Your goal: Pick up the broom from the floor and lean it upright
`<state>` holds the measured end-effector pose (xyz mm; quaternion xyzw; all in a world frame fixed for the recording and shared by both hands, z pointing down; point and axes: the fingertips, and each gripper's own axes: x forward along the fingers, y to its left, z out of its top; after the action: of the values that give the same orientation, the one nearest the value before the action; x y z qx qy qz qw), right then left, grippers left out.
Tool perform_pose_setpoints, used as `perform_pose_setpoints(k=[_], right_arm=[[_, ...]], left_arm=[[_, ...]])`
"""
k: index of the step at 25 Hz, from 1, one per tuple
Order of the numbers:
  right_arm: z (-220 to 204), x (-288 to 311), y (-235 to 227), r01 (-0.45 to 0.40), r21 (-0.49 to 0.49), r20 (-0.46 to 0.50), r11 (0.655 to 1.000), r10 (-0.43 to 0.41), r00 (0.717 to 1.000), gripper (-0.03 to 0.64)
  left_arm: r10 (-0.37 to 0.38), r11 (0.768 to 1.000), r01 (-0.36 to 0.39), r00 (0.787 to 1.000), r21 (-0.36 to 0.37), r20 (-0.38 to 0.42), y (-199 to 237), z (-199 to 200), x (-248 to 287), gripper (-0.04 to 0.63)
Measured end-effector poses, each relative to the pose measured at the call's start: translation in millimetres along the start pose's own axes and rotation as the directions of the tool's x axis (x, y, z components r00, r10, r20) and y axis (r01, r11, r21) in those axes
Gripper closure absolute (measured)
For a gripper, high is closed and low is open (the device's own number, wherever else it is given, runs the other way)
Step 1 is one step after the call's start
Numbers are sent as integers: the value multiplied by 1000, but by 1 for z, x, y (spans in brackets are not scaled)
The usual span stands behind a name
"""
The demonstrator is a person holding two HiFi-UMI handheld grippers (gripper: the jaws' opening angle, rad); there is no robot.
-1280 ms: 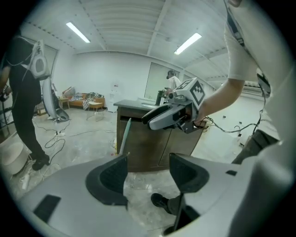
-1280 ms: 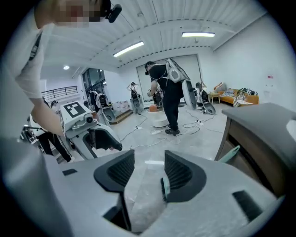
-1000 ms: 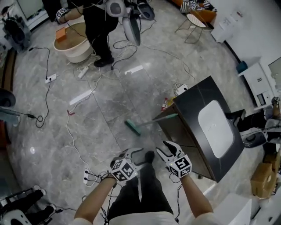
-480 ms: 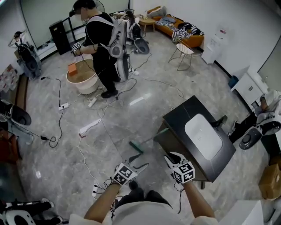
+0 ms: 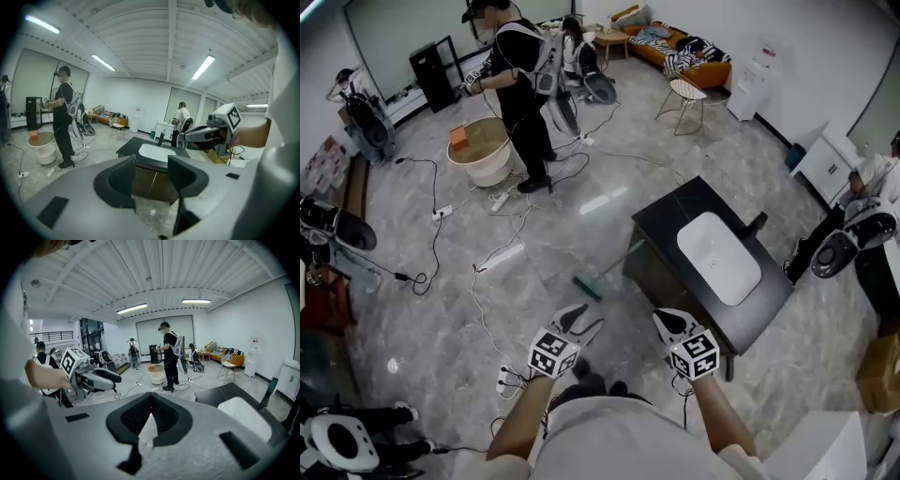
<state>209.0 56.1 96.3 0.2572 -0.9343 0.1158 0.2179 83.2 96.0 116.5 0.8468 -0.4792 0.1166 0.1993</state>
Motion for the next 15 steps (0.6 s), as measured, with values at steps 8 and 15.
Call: perform_pose_setpoints(k=[8, 15], right_arm=[[-10, -72, 30, -22, 40, 94, 999, 18, 995, 615], [-22, -83, 50, -57, 52, 118, 997, 50, 992, 615]], left_arm=[[80, 996, -78, 995, -45, 66, -63, -4, -43, 511], [87, 996, -85, 995, -37, 58, -93, -17, -62, 571]])
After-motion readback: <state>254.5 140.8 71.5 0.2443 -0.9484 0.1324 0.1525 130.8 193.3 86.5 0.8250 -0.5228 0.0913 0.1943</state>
